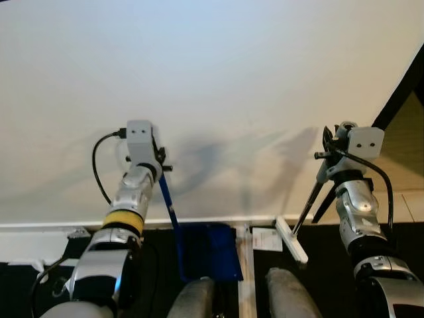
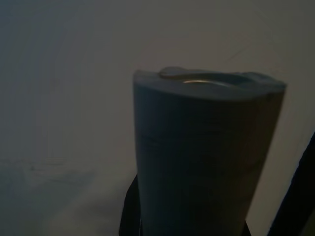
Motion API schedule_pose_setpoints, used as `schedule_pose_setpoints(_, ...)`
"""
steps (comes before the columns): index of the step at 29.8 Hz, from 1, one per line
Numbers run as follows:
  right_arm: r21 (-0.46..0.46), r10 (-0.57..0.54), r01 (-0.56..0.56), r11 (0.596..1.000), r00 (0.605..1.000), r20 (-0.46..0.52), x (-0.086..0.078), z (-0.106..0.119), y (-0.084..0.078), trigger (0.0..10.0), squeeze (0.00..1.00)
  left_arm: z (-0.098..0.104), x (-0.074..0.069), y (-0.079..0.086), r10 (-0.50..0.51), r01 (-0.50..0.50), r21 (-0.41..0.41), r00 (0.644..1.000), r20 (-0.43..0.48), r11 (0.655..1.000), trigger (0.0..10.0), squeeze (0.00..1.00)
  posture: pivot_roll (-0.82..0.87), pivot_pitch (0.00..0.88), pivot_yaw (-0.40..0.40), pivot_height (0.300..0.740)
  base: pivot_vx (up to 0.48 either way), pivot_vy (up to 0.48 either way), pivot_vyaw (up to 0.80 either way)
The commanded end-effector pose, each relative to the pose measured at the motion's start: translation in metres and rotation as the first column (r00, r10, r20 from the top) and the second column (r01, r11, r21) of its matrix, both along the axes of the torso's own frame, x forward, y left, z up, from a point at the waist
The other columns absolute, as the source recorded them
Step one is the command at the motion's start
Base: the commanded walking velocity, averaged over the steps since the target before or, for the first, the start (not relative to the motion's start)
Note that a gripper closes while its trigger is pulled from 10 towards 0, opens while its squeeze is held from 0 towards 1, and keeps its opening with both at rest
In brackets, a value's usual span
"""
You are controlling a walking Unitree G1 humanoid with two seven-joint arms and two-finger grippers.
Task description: Sweep floor
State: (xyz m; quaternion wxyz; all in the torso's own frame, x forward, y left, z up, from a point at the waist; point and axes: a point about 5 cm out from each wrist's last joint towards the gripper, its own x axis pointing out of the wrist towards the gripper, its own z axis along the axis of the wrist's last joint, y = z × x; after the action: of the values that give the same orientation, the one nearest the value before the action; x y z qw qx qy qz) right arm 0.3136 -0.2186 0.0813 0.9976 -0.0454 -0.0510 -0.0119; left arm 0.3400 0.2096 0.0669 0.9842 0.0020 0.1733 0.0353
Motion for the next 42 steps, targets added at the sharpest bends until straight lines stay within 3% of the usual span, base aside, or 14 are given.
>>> schedule_pose_setpoints(1, -0.019, 0.011, -0.01, 1.0, 0.999, 0.04, 0.007, 0.012, 0.002, 10.0, 0.0, 0.015, 0.005, 0.014, 0.028, -0.029, 0.018, 0.997, 0.07, 0.999, 10.0, 0.0, -0.13, 0.056, 0.132, 0.74, 0.0, 0.0, 0.0)
schedule_pose_setpoints(8, -0.041, -0.011, 0.011, 0.999, 1.0, 0.017, 0.008, 0.012, -0.006, 10.0, 0.0, 0.016, 0.006, 0.022, -0.002, -0.005, 0.079, 0.997, 0.082, 0.997, 10.0, 0.0, -0.13, 0.081, 0.126, 0.74, 0.0, 0.0, 0.0)
schedule_pose_setpoints(16, -0.047, -0.011, 0.011, 0.999, 1.0, -0.006, 0.01, 0.01, -0.006, 10.0, 0.0, 0.01, 0.005, 0.018, 0.007, -0.017, 0.107, 0.996, 0.093, 0.994, 10.0, 0.0, -0.13, 0.112, 0.123, 0.74, 0.0, 0.0, 0.0)
schedule_pose_setpoints(25, -0.048, 0.002, -0.003, 0.999, 1.0, -0.013, 0.018, 0.015, -0.002, 10.0, 0.0, 0.017, 0.011, 0.007, 0.004, -0.021, 0.099, 0.985, 0.17, 0.995, 10.0, 0.0, -0.13, 0.145, 0.109, 0.74, 0.0, 0.0, 0.0)
schedule_pose_setpoints(33, -0.051, -0.007, 0.006, 0.999, 1.0, -0.029, 0.023, 0.019, -0.005, 10.0, 0.0, 0.025, 0.015, 0.001, 0.021, -0.027, 0.021, 0.968, 0.25, 0.999, 10.0, 0.0, -0.15, 0.167, 0.093, 0.74, 0.0, 0.0, 0.0)
schedule_pose_setpoints(39, -0.049, -0.011, 0.009, 0.999, 0.999, -0.045, 0.024, 0.018, -0.007, 10.0, 0.0, 0.001, 0.005, -0.013, -0.074, 0.069, 0.041, 0.987, 0.145, 0.997, 10.0, 0.0, -0.16, 0.164, 0.089, 0.74, 0.0, 0.0, 0.0)
schedule_pose_setpoints(42, -0.049, -0.012, 0.01, 0.999, 0.999, -0.05, 0.025, 0.019, -0.009, 10.0, 0.0, -0.014, -0.003, -0.021, -0.144, 0.143, 0.009, 0.987, 0.07, 0.99, 10.0, 0.0, -0.16, 0.161, 0.09, 0.74, 0.0, 0.0, 0.0)
